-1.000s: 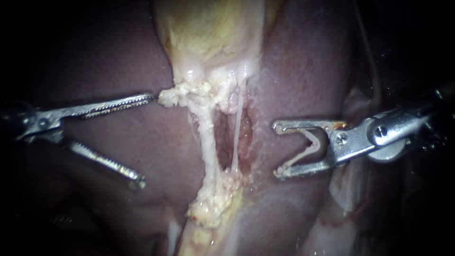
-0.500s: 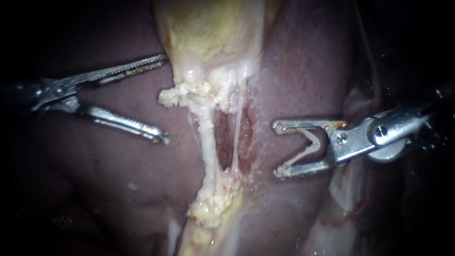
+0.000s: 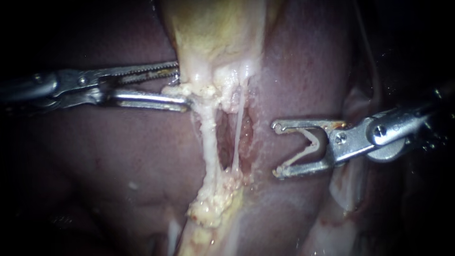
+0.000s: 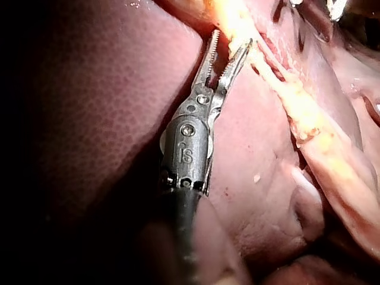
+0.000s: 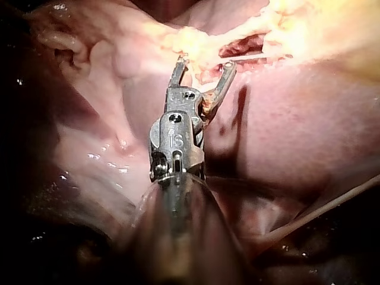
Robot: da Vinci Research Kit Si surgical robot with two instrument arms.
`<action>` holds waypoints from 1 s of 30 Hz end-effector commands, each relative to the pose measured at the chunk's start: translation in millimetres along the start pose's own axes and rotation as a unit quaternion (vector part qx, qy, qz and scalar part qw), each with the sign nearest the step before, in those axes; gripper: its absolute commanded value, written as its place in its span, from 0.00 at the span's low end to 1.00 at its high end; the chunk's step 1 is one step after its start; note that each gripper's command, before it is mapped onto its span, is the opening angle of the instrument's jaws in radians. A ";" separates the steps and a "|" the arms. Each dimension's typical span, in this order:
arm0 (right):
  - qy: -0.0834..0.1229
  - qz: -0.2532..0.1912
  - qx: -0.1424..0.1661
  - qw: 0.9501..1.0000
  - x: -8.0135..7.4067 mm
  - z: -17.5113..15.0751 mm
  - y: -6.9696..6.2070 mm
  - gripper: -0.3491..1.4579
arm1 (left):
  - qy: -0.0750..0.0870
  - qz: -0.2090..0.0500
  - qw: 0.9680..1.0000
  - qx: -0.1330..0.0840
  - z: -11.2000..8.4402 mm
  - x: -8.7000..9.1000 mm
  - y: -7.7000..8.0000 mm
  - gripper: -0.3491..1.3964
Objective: Grabbing gallbladder
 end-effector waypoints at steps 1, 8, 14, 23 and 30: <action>0.000 0.000 0.000 1.000 0.0 0.0 0.0 0.47 | -0.005 -0.001 1.000 0.002 -0.1 0.1 -0.1 0.00; 0.000 0.000 0.000 1.000 0.0 0.0 0.0 0.47 | -0.021 -0.020 1.000 0.008 -0.9 0.5 0.1 0.00; 0.000 0.000 0.000 1.000 0.0 0.0 0.0 0.47 | -0.022 -0.030 0.999 0.003 -3.2 2.8 0.2 0.00; 0.000 0.000 0.000 1.000 -0.1 -0.1 0.0 0.47 | -0.007 -0.048 0.999 0.006 -9.4 7.7 -2.3 0.00; 0.000 0.000 0.000 1.000 -0.1 -0.1 0.0 0.47 | -0.008 -0.050 0.999 0.019 -10.1 7.7 -2.8 0.00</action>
